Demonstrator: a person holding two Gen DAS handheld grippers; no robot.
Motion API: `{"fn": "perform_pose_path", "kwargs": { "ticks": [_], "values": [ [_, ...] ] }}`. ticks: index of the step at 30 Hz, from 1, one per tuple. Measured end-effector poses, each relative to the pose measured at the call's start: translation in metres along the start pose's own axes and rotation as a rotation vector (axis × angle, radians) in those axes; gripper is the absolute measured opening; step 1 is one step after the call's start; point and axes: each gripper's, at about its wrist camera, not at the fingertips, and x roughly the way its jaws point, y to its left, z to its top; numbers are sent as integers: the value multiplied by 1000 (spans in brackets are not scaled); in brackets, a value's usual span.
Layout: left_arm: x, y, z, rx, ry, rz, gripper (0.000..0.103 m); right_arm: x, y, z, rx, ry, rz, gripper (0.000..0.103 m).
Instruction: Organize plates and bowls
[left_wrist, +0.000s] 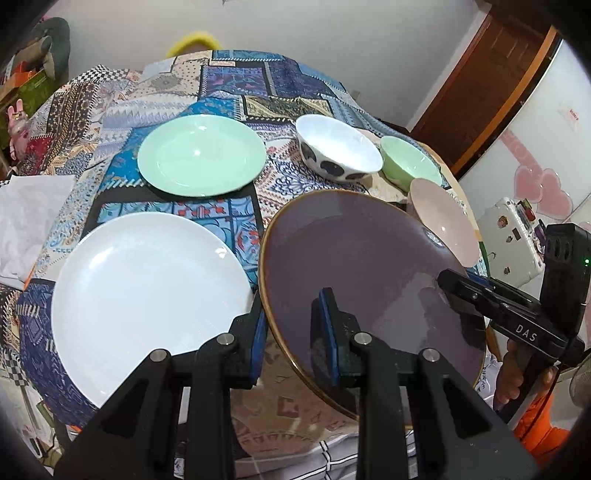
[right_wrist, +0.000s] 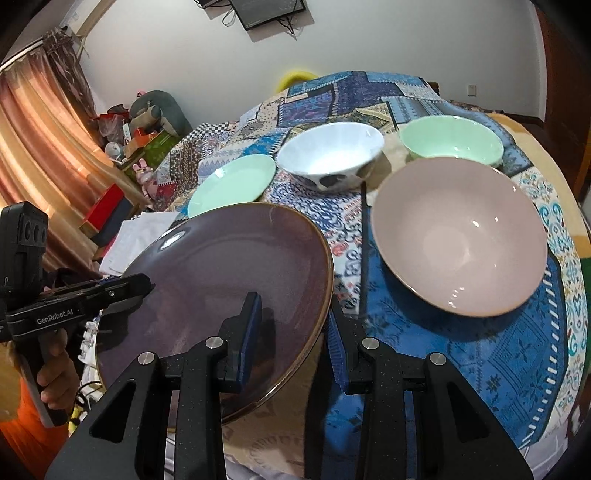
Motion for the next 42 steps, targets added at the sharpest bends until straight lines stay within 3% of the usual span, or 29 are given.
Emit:
{"fn": "perform_pose_path", "kwargs": {
  "ticks": [26, 34, 42],
  "values": [
    [67, 0, 4, -4, 120, 14, 27, 26, -37, -12, 76, 60, -12, 31],
    [70, 1, 1, -3, 120, 11, 28, 28, -35, -11, 49, 71, -37, 32],
    [60, -6, -6, 34, 106, 63, 27, 19, -32, -13, 34, 80, -69, 32]
  ]
}}
